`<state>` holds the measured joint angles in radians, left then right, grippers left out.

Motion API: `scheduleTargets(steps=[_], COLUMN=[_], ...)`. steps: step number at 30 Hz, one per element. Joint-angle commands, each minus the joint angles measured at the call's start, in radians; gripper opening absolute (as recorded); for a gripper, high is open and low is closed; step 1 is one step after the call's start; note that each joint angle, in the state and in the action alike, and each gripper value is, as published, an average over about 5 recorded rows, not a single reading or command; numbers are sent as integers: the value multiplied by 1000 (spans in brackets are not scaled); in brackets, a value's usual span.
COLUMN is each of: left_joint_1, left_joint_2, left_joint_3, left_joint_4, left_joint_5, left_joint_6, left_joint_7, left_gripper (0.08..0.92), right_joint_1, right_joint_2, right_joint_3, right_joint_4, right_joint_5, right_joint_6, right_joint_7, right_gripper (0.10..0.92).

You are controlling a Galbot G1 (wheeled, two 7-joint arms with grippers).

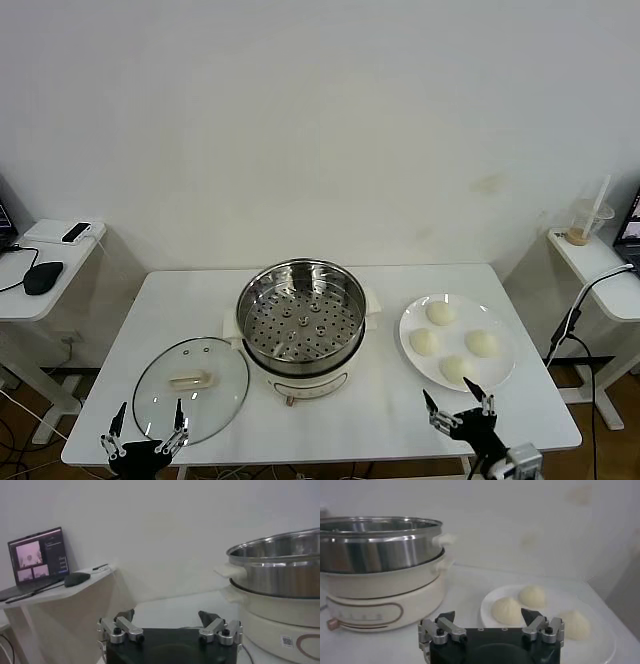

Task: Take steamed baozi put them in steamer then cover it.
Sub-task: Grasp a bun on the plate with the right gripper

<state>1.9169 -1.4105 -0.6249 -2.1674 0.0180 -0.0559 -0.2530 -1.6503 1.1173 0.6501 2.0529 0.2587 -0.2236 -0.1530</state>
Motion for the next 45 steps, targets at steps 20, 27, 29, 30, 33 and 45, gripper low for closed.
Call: scheduleTargets(steps=[20,27,29,30,33,45], left_joint_1=[3,0,-3,-4,-6,-24], left_joint_2=[-11,-14,-16,-17,-17,-17], left_joint_3=[1,4,5,4,1,-13], left_joint_4=[-8,-7,-4,-2,5,12], left_joint_5=[32,41,42,42,43,42], left_joint_6=[-5,-4,-4,-4,-3,5], left_joint_7=[15,17,17,16,16,23], left_gripper=[823,823,823,823,823,823], right_joint_1=[788,1189,1296,1343,1451,1545], right_joint_2=[-590,-578,-545,-525,-465,-209], right_joint_3=[-269,-660,-760,-806,-925,-1034], right_joint_4=[-411,-650,-725,-762,-852,-1155], right_joint_5=[-514,-600,-624,-635,-659,-732], right_joint_6=[-3,109,140,155,189,224], right_joint_7=[-720,-877,-911,-926,-961,-943], right_gripper=[823,823,823,823,823,823])
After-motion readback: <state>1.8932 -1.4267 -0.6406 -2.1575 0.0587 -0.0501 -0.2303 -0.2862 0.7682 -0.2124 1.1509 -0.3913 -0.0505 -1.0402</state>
